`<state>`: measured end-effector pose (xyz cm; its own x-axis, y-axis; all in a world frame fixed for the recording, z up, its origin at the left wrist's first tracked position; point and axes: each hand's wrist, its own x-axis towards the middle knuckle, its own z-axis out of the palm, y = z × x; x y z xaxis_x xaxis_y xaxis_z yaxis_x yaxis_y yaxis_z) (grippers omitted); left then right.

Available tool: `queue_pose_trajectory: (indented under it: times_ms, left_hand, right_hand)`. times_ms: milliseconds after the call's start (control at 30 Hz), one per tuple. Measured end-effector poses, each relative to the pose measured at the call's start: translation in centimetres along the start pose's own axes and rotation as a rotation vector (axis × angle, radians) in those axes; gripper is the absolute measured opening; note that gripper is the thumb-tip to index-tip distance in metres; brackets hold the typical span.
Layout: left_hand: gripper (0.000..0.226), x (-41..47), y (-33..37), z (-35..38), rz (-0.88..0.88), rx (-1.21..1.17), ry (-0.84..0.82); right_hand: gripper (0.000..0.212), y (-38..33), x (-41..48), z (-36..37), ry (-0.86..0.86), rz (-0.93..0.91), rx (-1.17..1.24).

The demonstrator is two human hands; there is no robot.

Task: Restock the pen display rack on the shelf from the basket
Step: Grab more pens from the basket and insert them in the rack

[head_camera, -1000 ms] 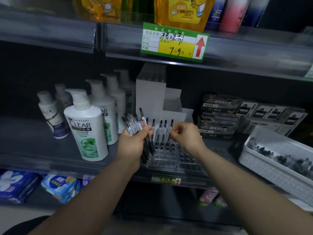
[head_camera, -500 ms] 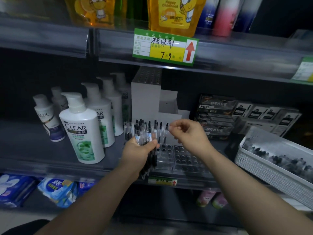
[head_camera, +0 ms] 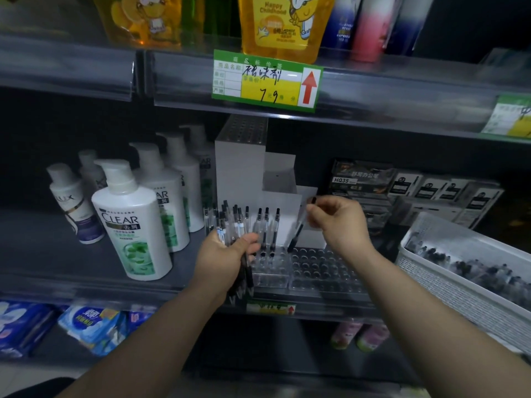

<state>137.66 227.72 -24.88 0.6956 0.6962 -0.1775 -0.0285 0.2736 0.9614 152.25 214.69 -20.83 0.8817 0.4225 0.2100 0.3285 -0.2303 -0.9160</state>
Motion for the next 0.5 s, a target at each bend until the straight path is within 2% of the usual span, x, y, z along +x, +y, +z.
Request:
queue_pose_trajectory:
  times_ms: [67,133,200,300,400,500]
  left_hand:
    - [0.018,-0.2,0.4,0.1,-0.008,-0.008,0.020]
    - [0.023,-0.4,0.8,0.4,-0.014,-0.017,0.008]
    - [0.015,-0.4,0.8,0.5,-0.001,-0.040,-0.009]
    - [0.032,-0.4,0.9,0.3,0.004,-0.062,0.002]
    - [0.018,-0.5,1.0,0.3,0.007,-0.056,0.025]
    - [0.018,-0.4,1.0,0.1,0.014,-0.062,0.031]
  right_hand:
    - [0.016,0.4,0.2,0.4,0.020,-0.036,-0.052]
    - [0.016,0.4,0.3,0.8,0.023,-0.058,-0.060]
    - [0.016,0.1,0.4,1.2,0.020,-0.078,-0.069]
    - [0.014,-0.5,0.6,1.6,0.011,-0.129,-0.147]
    - [0.013,-1.1,1.0,1.6,0.036,-0.141,-0.146]
    - [0.015,-0.9,1.2,1.9,0.022,-0.145,-0.213]
